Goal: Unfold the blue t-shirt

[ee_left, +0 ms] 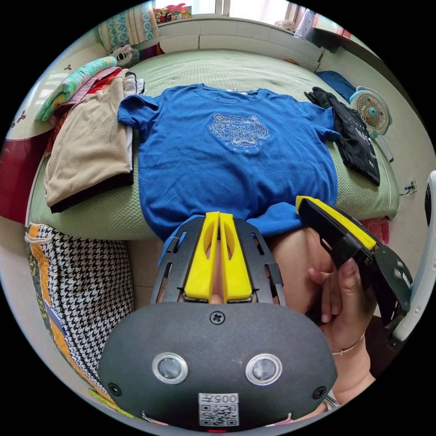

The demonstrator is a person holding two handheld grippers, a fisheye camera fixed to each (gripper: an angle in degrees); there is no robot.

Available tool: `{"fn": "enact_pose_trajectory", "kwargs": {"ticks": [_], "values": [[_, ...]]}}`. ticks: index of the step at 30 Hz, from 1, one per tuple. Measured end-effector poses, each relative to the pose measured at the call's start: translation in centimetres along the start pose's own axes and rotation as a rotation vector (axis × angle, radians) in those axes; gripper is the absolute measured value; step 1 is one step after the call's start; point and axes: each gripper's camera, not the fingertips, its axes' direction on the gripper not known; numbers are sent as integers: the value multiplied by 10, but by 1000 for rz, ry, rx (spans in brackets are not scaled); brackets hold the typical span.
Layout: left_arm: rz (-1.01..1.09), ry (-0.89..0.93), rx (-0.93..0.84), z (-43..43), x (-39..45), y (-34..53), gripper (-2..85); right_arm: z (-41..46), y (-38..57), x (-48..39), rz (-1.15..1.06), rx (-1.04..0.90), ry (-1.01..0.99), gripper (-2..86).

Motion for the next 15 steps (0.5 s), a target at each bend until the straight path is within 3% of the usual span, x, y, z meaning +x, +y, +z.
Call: {"fn": "enact_pose_trajectory", "kwargs": {"ticks": [15], "values": [[3, -10, -10, 5, -2, -3, -2, -1, 2, 8, 11, 2, -23, -13]]}}
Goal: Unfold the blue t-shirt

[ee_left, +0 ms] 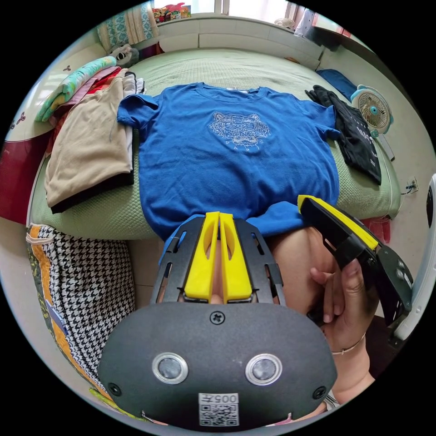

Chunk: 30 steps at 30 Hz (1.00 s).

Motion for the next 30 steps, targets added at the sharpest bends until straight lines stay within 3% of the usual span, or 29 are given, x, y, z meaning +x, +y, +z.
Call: {"fn": "enact_pose_trajectory", "kwargs": {"ticks": [30], "values": [[-5, 51, -9, 3, -16, -3, -2, 1, 4, 14, 30, -5, 12, -13]]}}
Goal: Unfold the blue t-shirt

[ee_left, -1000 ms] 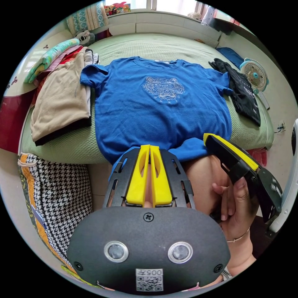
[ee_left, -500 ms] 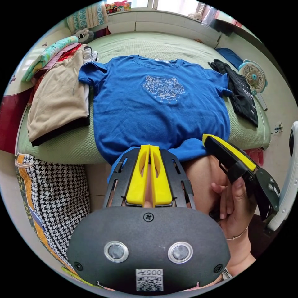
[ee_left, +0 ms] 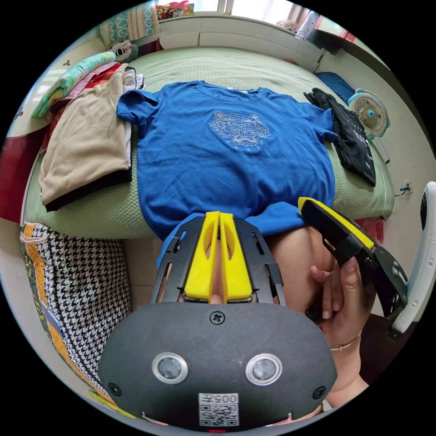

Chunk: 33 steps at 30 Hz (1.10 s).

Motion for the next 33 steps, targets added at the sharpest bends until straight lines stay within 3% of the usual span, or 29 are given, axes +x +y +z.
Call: {"fn": "enact_pose_trajectory", "kwargs": {"ticks": [33], "values": [[-39, 33, 4, -5, -10, -1, -3, 4, -3, 19, 10, 7, 4, -14]]}}
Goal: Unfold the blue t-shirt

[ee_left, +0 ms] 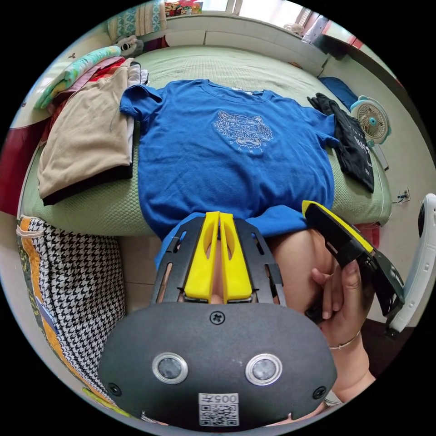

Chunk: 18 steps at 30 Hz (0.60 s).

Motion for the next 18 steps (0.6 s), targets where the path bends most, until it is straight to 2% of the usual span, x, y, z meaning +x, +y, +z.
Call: {"fn": "enact_pose_trajectory", "kwargs": {"ticks": [18], "values": [[10, -42, 0, -11, 3, 3, -3, 3, -4, 14, -1, -13, -45, -14]]}}
